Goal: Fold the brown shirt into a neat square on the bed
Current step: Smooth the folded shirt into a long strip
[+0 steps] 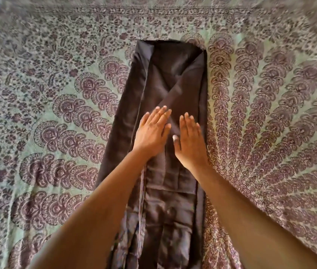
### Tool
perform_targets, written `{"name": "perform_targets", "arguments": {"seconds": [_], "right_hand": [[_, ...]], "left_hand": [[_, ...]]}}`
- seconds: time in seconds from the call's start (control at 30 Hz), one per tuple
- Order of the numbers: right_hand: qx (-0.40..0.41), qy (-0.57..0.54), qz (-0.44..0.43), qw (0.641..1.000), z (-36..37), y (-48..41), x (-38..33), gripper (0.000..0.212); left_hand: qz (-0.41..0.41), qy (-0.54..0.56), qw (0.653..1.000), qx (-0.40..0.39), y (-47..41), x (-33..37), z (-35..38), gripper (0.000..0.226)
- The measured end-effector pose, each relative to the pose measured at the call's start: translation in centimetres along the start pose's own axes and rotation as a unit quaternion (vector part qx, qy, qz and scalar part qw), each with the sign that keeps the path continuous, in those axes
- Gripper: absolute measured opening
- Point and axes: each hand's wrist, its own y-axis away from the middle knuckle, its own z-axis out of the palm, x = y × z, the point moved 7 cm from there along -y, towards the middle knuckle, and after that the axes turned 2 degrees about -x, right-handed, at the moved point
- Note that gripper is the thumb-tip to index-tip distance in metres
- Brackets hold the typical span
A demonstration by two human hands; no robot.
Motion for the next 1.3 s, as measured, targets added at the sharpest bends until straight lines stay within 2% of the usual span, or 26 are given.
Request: {"name": "perform_targets", "arguments": {"seconds": [0.13, 0.27, 0.33, 0.37, 0.43, 0.5, 0.53, 0.6, 0.7, 0.77, 0.9, 1.0, 1.1, 1.2, 1.3], "right_hand": [[-0.042, 0.029, 0.039, 0.998, 2.3, -2.3, 2.6, 0.072], [-0.020, 0.048, 0.041, 0.998, 3.0, -1.9, 3.3, 0.065], [-0.020, 0.047, 0.044, 0.998, 3.0, -2.0, 3.3, 0.065], [-0.023, 0.047, 0.048, 0.997, 2.9, -2.1, 3.3, 0.066], [-0.030, 0.052, 0.055, 0.997, 2.9, -2.1, 3.4, 0.067], [-0.044, 0.055, 0.060, 0.996, 2.8, -2.1, 3.4, 0.069], [-0.047, 0.054, 0.062, 0.995, 2.8, -2.2, 3.4, 0.070], [-0.049, 0.050, 0.063, 0.996, 2.9, -2.2, 3.4, 0.070], [-0.043, 0.041, 0.060, 0.996, 2.8, -2.3, 3.5, 0.070], [-0.046, 0.041, 0.061, 0.996, 2.9, -2.3, 3.5, 0.071], [-0.044, 0.041, 0.056, 0.997, 2.8, -2.4, 3.5, 0.071], [-0.040, 0.041, 0.059, 0.997, 2.8, -2.4, 3.5, 0.071], [-0.043, 0.047, 0.059, 0.996, 2.8, -2.5, 3.6, 0.071], [-0.045, 0.048, 0.061, 0.996, 2.8, -2.4, 3.5, 0.072], [-0.042, 0.043, 0.059, 0.996, 2.9, -2.4, 3.6, 0.071]], "left_hand": [[0.035, -0.071, 0.996, -0.045, -3.1, -3.0, 2.6, 0.071], [-0.108, -0.112, 0.988, -0.010, -3.3, -9.4, 1.9, 0.061], [-0.127, -0.110, 0.986, 0.019, -3.7, -9.2, 0.8, 0.058], [-0.097, -0.107, 0.988, 0.045, -4.4, -7.9, 0.2, 0.058], [0.027, -0.102, 0.993, 0.053, -6.6, -4.0, 0.3, 0.057], [0.175, -0.141, 0.974, -0.016, -9.4, -0.4, 2.3, 0.056], [0.223, -0.163, 0.959, -0.059, -10.9, 0.5, 3.4, 0.058], [0.265, -0.191, 0.939, -0.108, -14.4, 0.4, 4.3, 0.062], [0.276, -0.231, 0.927, -0.108, -18.3, -0.8, 4.0, 0.064], [0.266, -0.256, 0.926, -0.078, -19.3, -0.9, 3.5, 0.063], [0.174, -0.216, 0.961, -0.020, -20.6, 0.5, 2.3, 0.064], [0.200, -0.208, 0.956, -0.045, -21.5, 2.5, 3.4, 0.061], [0.147, -0.201, 0.966, -0.070, -22.6, 2.2, 3.9, 0.058], [0.108, -0.136, 0.985, -0.008, -21.2, 2.5, 2.3, 0.059], [0.088, -0.115, 0.986, 0.079, -17.8, 0.7, 0.1, 0.060]]}}
